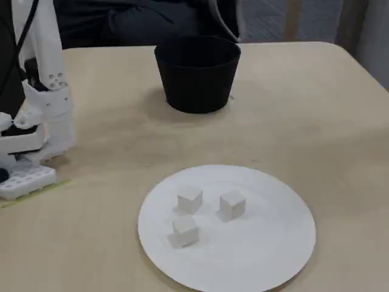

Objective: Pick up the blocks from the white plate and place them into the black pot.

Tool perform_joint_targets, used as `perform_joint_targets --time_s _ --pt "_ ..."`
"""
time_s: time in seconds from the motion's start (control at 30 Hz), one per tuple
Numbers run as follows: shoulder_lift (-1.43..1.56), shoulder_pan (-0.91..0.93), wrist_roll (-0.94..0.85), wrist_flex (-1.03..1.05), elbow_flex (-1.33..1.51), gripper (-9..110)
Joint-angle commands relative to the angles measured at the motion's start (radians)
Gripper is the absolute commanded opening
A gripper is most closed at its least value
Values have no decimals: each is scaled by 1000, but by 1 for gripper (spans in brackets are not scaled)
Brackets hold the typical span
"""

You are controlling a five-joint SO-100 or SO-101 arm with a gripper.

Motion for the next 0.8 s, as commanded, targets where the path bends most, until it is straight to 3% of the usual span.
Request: perform_joint_targets --time_s 0.0,0.47,0.63,0.77 --pt "-26 -21 15 -31 60 -3" --pt "-215 -9 12 -25 80 -1" --pt "-212 -3 -46 -11 84 29" --pt "-199 3 -43 -6 84 33"
